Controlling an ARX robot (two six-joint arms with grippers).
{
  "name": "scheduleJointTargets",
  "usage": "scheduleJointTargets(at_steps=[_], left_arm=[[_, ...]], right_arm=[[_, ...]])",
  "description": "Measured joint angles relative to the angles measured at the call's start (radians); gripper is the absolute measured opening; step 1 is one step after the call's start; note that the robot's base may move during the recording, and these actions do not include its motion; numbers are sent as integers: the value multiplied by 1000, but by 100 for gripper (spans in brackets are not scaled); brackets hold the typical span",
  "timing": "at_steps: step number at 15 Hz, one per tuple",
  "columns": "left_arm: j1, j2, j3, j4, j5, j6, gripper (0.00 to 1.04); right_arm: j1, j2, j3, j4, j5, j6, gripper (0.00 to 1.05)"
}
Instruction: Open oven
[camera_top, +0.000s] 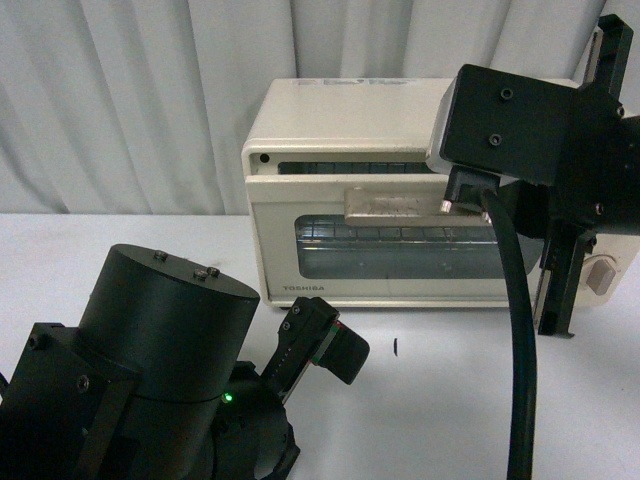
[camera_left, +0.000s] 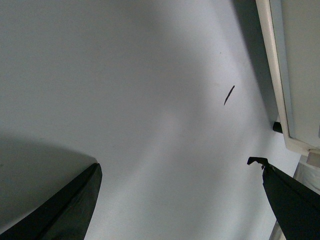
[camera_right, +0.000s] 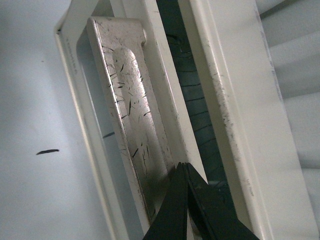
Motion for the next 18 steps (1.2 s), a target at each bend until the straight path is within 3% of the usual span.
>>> scheduleJointTargets(at_steps=[3,9,14,15,18], left_arm=[[0,0,0,0,0,0,98],[0,0,-2,0,0,2,98],[0,0,-2,0,0,1,98],[0,0,-2,0,0,1,98],[0,0,-2,0,0,1,98]], right_arm=[[-5,-32,-50,-10,-36,70,2],[53,-96,-105,-214,-92,164,2],[22,-294,-103,-310,-141,183,2],[6,-335,-98,-333,-149,179,8],[-1,-363,-83,-312,-148,179,49]])
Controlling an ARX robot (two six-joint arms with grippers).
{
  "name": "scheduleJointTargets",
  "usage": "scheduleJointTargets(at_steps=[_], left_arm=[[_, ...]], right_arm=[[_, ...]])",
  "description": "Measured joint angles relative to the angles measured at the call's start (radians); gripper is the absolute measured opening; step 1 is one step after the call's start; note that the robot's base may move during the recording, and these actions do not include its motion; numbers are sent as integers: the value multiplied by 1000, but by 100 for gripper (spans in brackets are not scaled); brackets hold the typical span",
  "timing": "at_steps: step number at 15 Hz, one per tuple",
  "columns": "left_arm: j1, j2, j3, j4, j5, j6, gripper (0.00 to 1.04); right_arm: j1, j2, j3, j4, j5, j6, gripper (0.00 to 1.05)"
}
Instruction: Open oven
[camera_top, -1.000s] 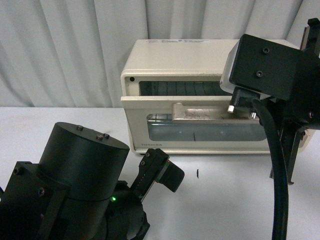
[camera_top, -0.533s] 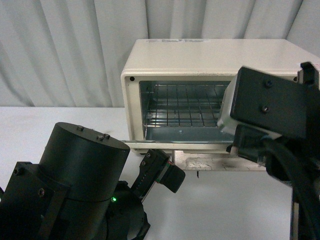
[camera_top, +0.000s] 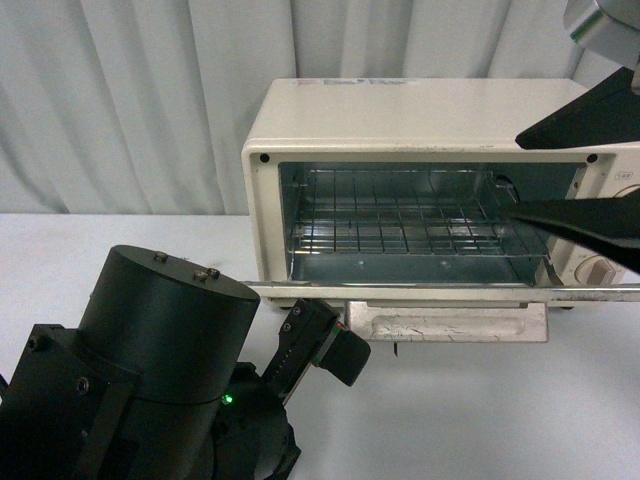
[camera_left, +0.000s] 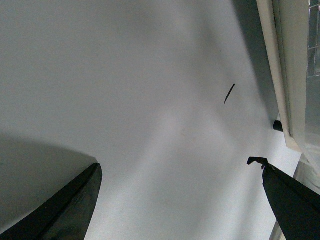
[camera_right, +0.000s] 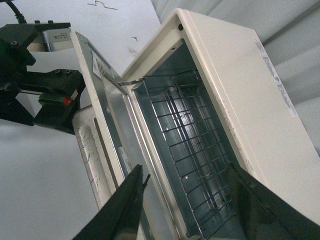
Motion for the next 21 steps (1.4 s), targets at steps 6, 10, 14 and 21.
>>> scheduleJointTargets(at_steps=[6,10,14,21], left_arm=[[0,0,0,0,0,0,98],[0,0,0,0,0,0,98],[-1,0,0,0,-1,0,98],[-1,0,0,0,1,-1,98]], right_arm=[[0,0,0,1,0,0,97],[39,9,-90,320,237,150,89],[-52,-148,-393,764,653,816,45],[-188,-514,-629,612,490,969,2]])
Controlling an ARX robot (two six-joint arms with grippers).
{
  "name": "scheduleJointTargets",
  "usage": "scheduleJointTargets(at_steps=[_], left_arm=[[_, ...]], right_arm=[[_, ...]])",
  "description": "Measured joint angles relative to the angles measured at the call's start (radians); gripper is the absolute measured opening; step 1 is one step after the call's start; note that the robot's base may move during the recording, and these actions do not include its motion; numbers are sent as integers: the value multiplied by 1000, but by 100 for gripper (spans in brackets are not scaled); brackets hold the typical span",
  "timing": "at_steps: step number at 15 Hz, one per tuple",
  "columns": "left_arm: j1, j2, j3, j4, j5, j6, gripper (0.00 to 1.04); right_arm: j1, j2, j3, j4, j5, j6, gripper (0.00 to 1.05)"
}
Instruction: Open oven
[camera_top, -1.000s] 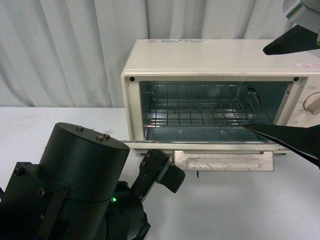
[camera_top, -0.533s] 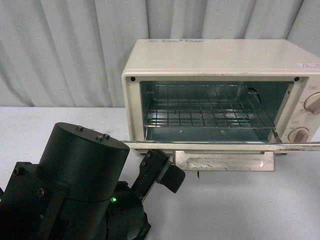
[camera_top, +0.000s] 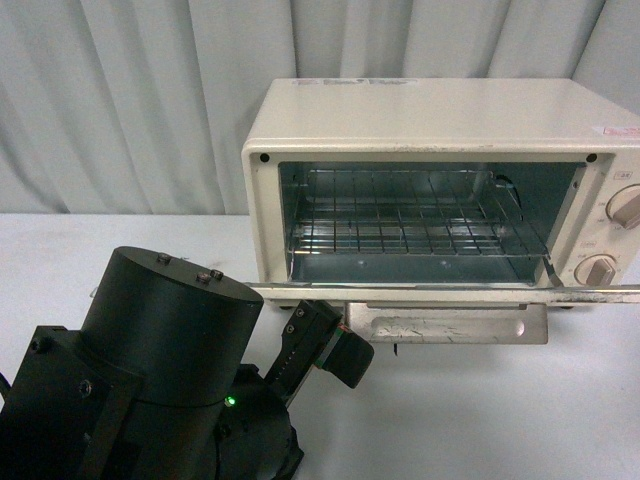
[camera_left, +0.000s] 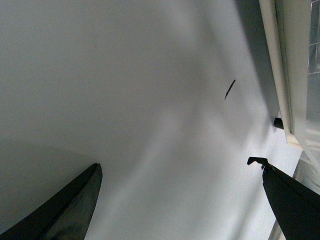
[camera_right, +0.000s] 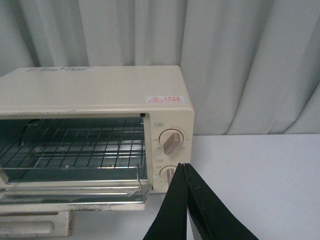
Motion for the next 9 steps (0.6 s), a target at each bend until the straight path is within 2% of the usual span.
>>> scheduleJointTargets(at_steps=[1,2,9], left_arm=[[0,0,0,0,0,0,98],[0,0,0,0,0,0,98],[0,0,0,0,0,0,98]], right_arm=[[-63,-50,-14,-29,-55,0,2],[-78,-79,-44,3,-59,2,2],[-72,-315,-72,-223,-66,3,2]])
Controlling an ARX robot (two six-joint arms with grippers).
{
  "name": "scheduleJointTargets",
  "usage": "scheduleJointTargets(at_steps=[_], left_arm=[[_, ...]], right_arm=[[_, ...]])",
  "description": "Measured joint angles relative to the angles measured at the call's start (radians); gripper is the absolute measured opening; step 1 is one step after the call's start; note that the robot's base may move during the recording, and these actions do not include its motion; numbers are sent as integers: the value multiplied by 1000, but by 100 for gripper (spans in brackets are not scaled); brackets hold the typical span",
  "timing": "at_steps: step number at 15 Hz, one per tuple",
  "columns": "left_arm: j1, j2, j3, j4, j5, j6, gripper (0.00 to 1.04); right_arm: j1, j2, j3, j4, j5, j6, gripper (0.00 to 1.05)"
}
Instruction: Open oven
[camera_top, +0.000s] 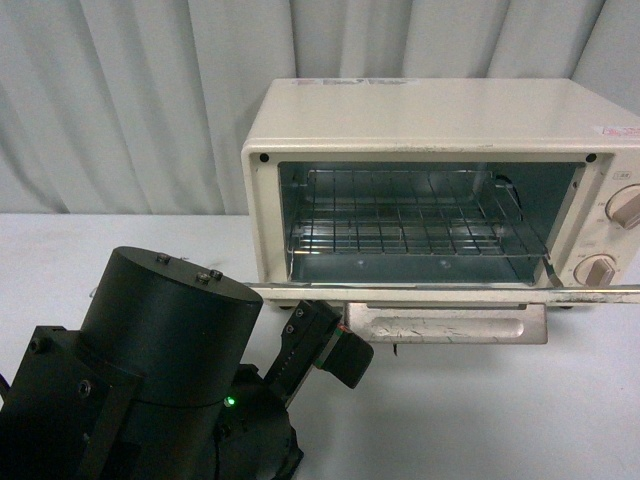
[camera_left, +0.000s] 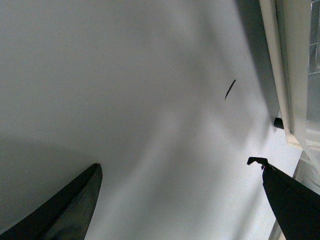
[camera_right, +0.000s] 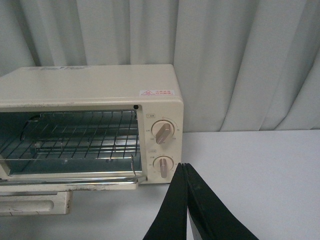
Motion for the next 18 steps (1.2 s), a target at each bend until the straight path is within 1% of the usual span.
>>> scheduleJointTargets(at_steps=[6,12,13,14,15,18], left_arm=[[0,0,0,0,-1,0,98],[0,0,0,0,-1,0,98],[0,0,0,0,2,0,98],[0,0,0,0,2,0,98],[0,0,0,-1,-2,0,98],[0,0,0,0,-1,0,98]], right_arm=[[0,-214,0,-207,0,0,2],[0,-326,0,-328,0,0,2],[0,-449,0,-489,0,0,2],[0,-483,3,-463,0,0,2],[0,-482,0,-488,0,0,2],[0,-482,0,-482,0,0,2]])
